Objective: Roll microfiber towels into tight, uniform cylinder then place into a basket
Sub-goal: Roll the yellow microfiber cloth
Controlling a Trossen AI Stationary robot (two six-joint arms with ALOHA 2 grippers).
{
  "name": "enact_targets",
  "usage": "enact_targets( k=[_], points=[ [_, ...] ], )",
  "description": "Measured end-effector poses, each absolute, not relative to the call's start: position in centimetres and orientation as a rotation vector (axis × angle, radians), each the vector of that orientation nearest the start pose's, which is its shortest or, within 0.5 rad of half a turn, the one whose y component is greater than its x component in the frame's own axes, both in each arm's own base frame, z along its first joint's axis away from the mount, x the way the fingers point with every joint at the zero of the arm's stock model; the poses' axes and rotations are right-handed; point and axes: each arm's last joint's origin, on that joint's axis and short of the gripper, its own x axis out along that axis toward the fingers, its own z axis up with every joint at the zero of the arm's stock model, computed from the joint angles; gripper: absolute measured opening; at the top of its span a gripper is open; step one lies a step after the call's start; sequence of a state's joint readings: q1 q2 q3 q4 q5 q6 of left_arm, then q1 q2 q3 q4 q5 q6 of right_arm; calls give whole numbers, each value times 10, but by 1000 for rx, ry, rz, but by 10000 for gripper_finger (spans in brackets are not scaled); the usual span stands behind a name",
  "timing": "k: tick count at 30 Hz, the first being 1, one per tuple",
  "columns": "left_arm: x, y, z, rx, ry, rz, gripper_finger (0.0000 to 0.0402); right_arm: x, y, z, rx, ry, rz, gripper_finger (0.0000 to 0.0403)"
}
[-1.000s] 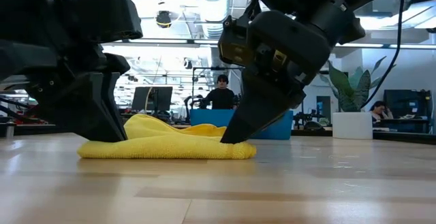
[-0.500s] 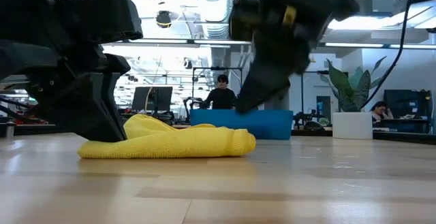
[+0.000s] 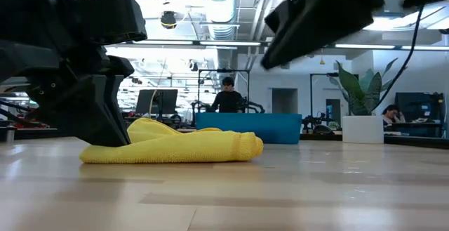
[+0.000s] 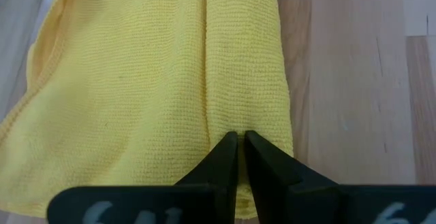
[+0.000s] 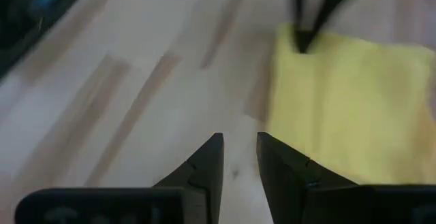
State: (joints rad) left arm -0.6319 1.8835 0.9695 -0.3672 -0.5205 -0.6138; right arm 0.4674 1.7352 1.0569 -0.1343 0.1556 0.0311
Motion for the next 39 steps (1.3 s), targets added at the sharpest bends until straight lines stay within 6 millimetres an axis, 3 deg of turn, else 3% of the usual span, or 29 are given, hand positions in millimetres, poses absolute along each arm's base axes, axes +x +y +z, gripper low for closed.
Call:
enact_targets(
  k=[5,11,14,19,26,39],
  points=[
    [271,-180,108,140,1027,228,25,330,178,158,-468,777,399,111],
    [271,-180,108,142,1026,228,25,351,184,142,-653,784,258,113],
    [272,-179,108,137,1027,229,25,359,188,136,-727,785,271,122],
    [272,-180,108,136,1027,229,25,367,192,128,-746,797,271,159],
    [272,-180,108,135,1026,230,25,367,176,125,-710,890,189,210],
    [272,-180,108,132,1025,230,25,367,169,123,-686,935,200,212]
  ],
)
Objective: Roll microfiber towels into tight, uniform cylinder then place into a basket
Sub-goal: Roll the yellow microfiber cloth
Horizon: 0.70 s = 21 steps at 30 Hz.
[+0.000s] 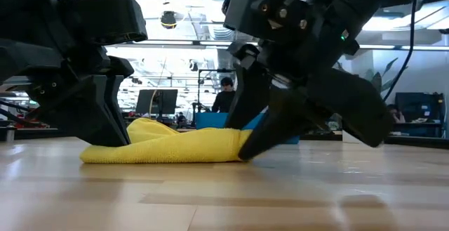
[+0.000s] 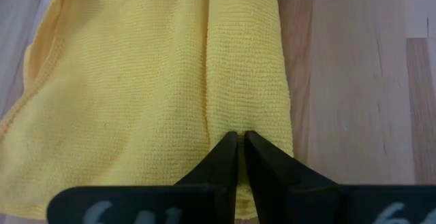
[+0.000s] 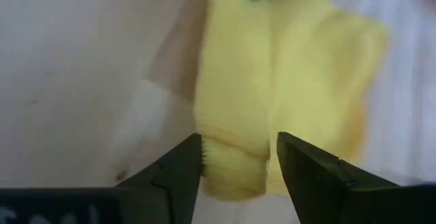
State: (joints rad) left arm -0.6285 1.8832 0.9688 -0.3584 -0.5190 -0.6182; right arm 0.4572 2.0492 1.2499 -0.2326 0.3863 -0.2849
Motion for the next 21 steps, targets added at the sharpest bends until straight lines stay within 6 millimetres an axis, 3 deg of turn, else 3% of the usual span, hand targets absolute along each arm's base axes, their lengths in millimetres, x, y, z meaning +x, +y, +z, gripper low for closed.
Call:
enact_targets(
  k=[4,12,21],
  points=[
    [272,-180,108,132,1025,230,25,366,170,135,-730,913,126,217],
    [272,-180,108,126,1024,233,25,362,188,146,-733,879,175,222],
    [272,-180,108,122,1023,235,25,369,177,144,-651,882,232,221]
  ],
)
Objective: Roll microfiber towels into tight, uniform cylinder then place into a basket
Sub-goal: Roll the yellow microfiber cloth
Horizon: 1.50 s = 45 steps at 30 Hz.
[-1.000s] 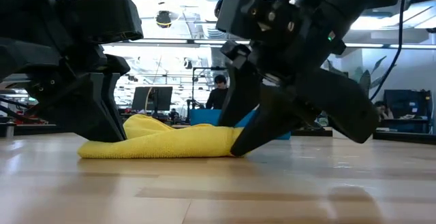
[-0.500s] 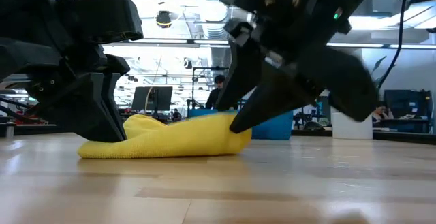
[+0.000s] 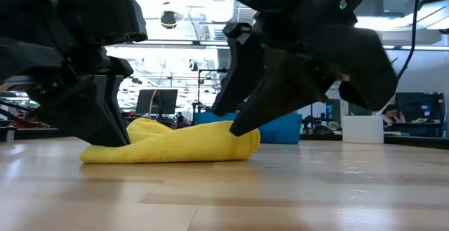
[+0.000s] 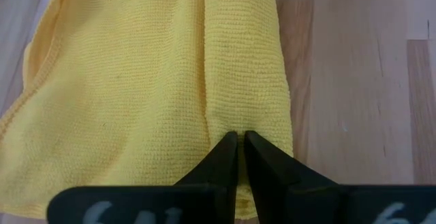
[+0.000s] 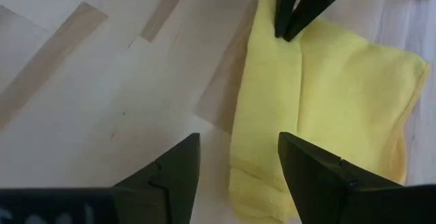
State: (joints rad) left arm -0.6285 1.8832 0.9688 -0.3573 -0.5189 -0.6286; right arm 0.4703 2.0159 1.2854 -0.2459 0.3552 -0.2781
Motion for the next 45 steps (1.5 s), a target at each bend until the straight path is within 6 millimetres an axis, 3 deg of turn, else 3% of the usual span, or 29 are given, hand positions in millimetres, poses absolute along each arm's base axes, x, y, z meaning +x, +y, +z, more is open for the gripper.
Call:
enact_targets(
  k=[11,18,26,31,37,42,45],
  points=[
    [272,-180,108,125,1021,231,25,374,170,144,-588,882,268,221],
    [275,-182,113,96,1023,246,25,380,170,112,-618,935,239,221],
    [279,-186,121,106,1047,240,25,381,161,115,-474,961,141,214],
    [279,-187,124,102,1070,244,25,386,147,112,-341,996,107,172],
    [279,-186,124,140,1073,233,31,392,132,108,-210,1026,80,89],
    [279,-185,124,194,1076,212,61,393,128,108,-141,1032,54,31],
    [279,-185,124,199,1073,215,88,394,126,108,-82,1041,58,16]
  ],
)
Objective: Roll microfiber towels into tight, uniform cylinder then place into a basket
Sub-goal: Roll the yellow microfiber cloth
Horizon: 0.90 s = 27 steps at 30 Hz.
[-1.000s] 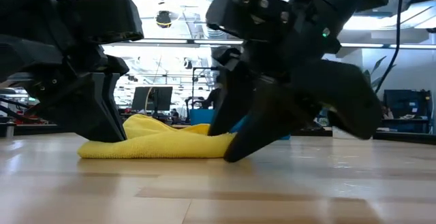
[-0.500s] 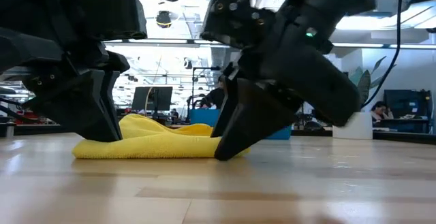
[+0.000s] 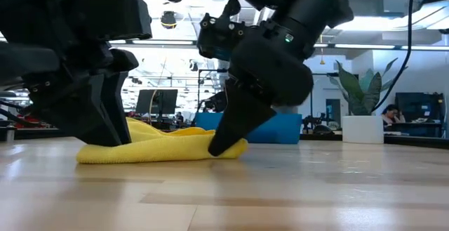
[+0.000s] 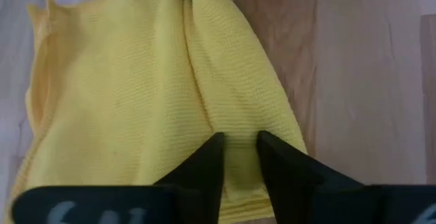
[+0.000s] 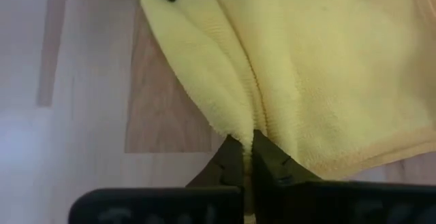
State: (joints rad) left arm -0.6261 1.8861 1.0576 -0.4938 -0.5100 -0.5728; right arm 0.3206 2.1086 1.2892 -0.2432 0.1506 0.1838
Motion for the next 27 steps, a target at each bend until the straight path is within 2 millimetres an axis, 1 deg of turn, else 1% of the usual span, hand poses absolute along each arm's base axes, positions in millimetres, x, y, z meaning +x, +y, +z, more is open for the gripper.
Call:
enact_targets(
  k=[2,5,8,11,14,17,19,21,24,27],
  points=[
    [280,-184,125,200,1072,218,108,394,125,108,-32,1047,58,17],
    [280,-183,125,219,1075,213,139,394,125,108,39,1054,53,30],
    [284,-181,134,225,1146,199,161,395,126,109,65,1043,63,37],
    [288,-183,151,246,1212,190,170,396,127,109,73,1036,71,31],
    [291,-192,166,289,1215,146,172,396,127,109,96,1038,61,21],
    [288,-203,172,320,1190,103,172,396,128,109,121,1036,48,22],
    [287,-211,172,322,1139,93,172,396,128,109,123,1034,48,29],
    [285,-214,168,329,1088,112,172,396,128,109,124,1034,48,33],
    [281,-209,156,345,1056,165,172,396,128,109,125,1034,48,31],
    [279,-199,145,352,1061,199,172,396,128,109,128,1035,56,23]
  ],
)
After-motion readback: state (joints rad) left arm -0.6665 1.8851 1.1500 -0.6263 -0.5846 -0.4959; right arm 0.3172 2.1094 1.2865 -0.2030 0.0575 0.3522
